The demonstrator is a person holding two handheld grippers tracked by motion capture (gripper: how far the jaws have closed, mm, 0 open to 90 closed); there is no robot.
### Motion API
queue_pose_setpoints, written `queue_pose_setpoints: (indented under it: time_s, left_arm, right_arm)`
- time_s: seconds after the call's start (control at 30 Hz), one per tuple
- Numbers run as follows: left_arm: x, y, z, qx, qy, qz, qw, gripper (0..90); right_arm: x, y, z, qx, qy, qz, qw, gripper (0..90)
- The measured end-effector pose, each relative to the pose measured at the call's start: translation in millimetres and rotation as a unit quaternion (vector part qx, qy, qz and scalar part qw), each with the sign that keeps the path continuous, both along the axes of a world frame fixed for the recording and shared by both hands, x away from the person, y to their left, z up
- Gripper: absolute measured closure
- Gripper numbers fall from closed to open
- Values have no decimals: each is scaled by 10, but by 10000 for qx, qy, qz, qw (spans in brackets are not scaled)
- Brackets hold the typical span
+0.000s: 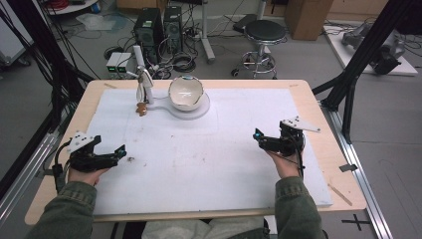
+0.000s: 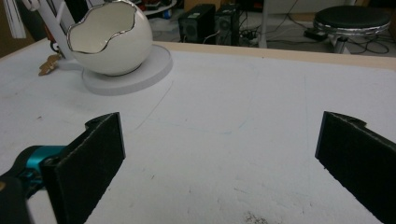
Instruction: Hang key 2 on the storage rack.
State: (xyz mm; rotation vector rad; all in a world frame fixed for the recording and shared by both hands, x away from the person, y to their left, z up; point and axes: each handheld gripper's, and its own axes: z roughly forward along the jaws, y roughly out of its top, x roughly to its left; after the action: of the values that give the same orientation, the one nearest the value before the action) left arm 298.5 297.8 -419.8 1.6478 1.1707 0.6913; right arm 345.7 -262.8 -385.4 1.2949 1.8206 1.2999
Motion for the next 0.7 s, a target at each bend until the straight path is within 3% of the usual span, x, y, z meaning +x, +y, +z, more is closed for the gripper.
queue_pose_setpoints:
  time_s: [0.33, 0.47, 0.7]
  left_arm:
    - [-21, 25, 14, -67, -60, 72, 9999, 17]
    - [-19, 21, 10, -63, -62, 35, 10000, 17]
    - [-23, 24, 6, -59, -25, 22, 10000, 17]
  right_arm:
    - [-190, -39, -165, 163, -247, -55, 9995, 4]
    - [-242, -70, -187, 270, -507, -261, 9980, 4]
    - [-269, -47, -199, 50, -617, -335, 9975, 5]
